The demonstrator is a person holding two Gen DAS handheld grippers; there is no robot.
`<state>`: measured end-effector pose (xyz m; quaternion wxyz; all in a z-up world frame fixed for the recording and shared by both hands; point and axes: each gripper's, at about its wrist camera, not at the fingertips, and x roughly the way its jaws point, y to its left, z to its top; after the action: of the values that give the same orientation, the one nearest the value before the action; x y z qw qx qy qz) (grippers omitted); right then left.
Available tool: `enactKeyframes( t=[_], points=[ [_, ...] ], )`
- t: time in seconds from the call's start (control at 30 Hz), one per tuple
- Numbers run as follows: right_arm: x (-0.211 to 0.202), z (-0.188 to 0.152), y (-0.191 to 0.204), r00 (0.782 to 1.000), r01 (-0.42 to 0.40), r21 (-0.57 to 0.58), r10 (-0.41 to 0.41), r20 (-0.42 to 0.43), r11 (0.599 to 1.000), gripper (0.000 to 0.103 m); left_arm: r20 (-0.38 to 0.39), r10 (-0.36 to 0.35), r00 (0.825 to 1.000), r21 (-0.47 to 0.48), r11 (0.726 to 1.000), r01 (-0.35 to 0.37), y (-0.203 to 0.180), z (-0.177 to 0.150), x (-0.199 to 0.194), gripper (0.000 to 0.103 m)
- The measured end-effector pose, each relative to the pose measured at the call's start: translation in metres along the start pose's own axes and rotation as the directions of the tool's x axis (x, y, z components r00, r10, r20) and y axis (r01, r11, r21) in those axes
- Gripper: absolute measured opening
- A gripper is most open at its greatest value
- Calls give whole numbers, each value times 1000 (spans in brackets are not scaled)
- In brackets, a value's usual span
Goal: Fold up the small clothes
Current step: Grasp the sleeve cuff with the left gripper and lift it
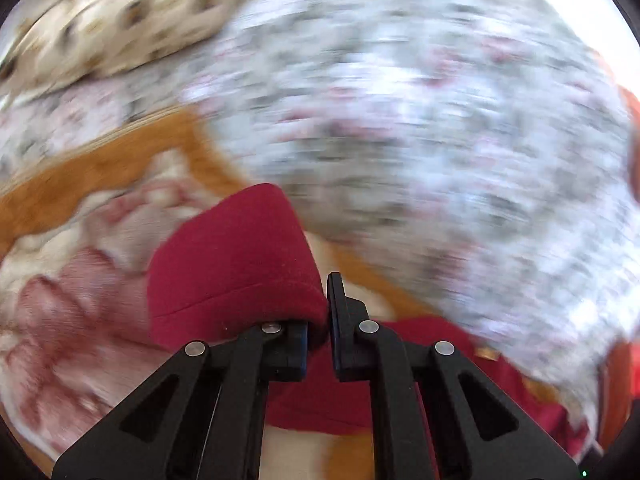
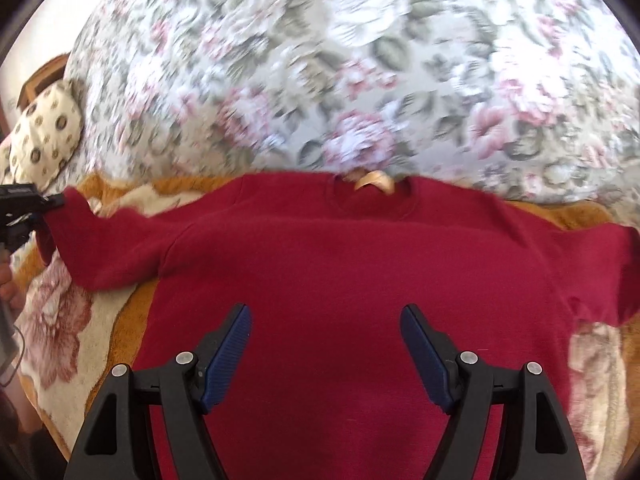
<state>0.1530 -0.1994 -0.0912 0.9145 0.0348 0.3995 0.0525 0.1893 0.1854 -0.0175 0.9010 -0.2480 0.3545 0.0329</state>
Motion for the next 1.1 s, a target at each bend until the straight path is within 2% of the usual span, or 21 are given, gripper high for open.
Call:
enactKeyframes(
  t=[0.13, 0.2, 0.27, 0.37, 0.43, 0.5, 0.6, 0.67, 0.7, 0.77, 0.83, 0.9, 0.97, 1.03, 1.1],
  points=[
    [-15, 4, -29, 1000, 20, 65, -21, 21, 998, 75, -28, -161, 987, 129, 978, 163, -97, -19, -11, 7],
    [-22, 3, -44, 999, 28, 91, -32, 33, 995, 75, -58, -195, 979, 191, 960, 202, -137, -31, -3, 7],
    [-27, -1, -59, 998, 43, 112, -48, 40, 993, 75, -95, -205, 974, 256, 940, 223, -178, -54, 11, 7],
    [-32, -7, -85, 996, 78, 144, -84, 39, 987, 75, -207, -214, 955, 291, 918, 269, -215, -97, 44, 7],
    [-33, -11, -105, 993, 103, 177, -110, 32, 979, 75, -264, -191, 946, 332, 902, 275, -232, -128, 68, 7],
    [-33, -15, -123, 993, 110, 217, -119, 26, 970, 75, -326, -177, 929, 367, 882, 297, -241, -153, 86, 7],
    [-33, -15, -139, 993, 105, 255, -113, 19, 961, 75, -377, -121, 918, 460, 836, 299, -247, -177, 90, 8],
    [-32, -13, -140, 995, 86, 261, -94, 20, 961, 75, -390, -130, 911, 471, 822, 319, -242, -177, 78, 12],
    [-32, -11, -138, 997, 68, 262, -78, 26, 963, 75, -390, -140, 910, 460, 826, 325, -236, -170, 72, 16],
    [-26, -5, -134, 999, 18, 272, -28, 34, 962, 75, -363, -157, 918, 437, 842, 317, -221, -150, 53, 51],
    [-19, 2, -127, 999, 6, 269, -16, 33, 963, 75, -305, -171, 937, 432, 852, 296, -202, -134, 36, 67],
    [-11, 11, -119, 999, 7, 235, -16, 36, 972, 75, -234, -148, 961, 441, 865, 240, -178, -116, 22, 68],
    [-5, 21, -115, 999, 7, 219, -15, 32, 976, 75, -179, -78, 981, 464, 872, 155, -157, -109, 19, 68],
    [-2, 27, -115, 999, -28, 244, 19, 38, 969, 75, -163, -10, 987, 473, 877, 87, -134, -107, 24, 68],
    [7, 27, -116, 1000, -23, 269, 22, 6, 963, 75, -200, 11, 980, 445, 892, 81, -112, -111, 32, 68]
  ],
)
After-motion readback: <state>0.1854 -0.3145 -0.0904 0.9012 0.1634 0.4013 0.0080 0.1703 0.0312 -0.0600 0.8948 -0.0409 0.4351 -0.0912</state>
